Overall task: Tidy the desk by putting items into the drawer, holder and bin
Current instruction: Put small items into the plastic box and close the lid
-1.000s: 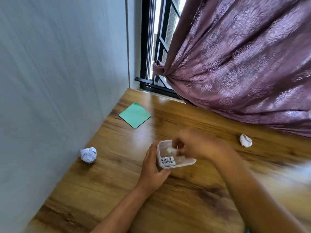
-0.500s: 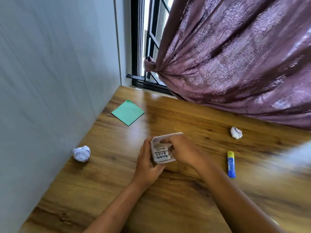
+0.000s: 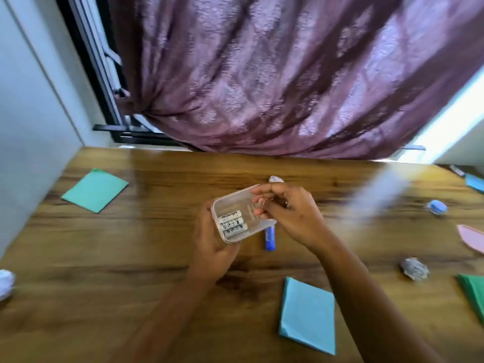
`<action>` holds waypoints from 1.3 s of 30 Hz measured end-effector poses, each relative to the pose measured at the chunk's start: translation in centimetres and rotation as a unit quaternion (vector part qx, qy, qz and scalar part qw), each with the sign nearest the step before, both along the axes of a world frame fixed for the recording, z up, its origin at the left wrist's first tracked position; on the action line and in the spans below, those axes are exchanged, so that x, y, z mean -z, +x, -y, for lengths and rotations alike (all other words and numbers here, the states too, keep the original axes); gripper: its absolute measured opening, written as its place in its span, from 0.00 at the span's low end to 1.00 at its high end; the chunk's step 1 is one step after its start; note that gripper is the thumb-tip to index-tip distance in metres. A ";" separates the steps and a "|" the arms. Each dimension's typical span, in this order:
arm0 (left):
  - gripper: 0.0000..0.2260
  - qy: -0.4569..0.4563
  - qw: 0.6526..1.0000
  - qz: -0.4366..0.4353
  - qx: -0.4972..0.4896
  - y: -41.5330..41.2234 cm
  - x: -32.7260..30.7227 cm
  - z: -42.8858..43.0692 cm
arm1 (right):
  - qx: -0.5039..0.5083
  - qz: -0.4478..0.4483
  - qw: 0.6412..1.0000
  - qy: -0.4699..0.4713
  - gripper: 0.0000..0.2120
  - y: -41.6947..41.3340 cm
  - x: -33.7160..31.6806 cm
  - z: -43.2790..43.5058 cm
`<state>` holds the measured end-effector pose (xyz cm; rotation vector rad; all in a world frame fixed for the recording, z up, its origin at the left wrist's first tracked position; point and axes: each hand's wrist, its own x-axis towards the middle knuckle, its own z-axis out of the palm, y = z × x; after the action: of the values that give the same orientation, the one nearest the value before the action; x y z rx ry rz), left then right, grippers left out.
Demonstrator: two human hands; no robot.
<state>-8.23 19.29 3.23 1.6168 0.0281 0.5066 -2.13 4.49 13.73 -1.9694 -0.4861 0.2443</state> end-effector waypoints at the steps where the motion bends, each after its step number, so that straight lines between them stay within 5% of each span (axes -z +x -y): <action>1: 0.29 0.001 1.000 -0.008 0.007 0.8 -0.2 1.6 | 0.018 0.003 1.000 0.009 0.13 0.4 -0.1 1.8; 9: 0.33 -0.038 0.994 -0.060 0.088 6.1 -0.3 17.5 | 0.139 -0.023 0.988 0.068 0.12 3.9 0.7 19.3; 18: 0.33 -0.052 0.986 -0.089 0.130 11.1 -1.1 32.4 | 0.230 -0.069 0.971 0.026 0.11 7.3 1.1 36.7; 32: 0.34 -0.019 0.976 -0.124 0.175 18.9 -0.2 38.4 | 0.261 -0.122 0.958 0.002 0.09 12.0 3.5 44.3; 39: 0.33 -0.015 0.978 -0.131 0.159 21.7 -0.1 40.9 | 0.315 -0.057 0.942 -0.101 0.17 21.8 5.3 50.8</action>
<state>13.42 -21.64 3.34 1.6114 -0.0258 0.0456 19.71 -46.32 8.41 -2.1871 0.2668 -0.0023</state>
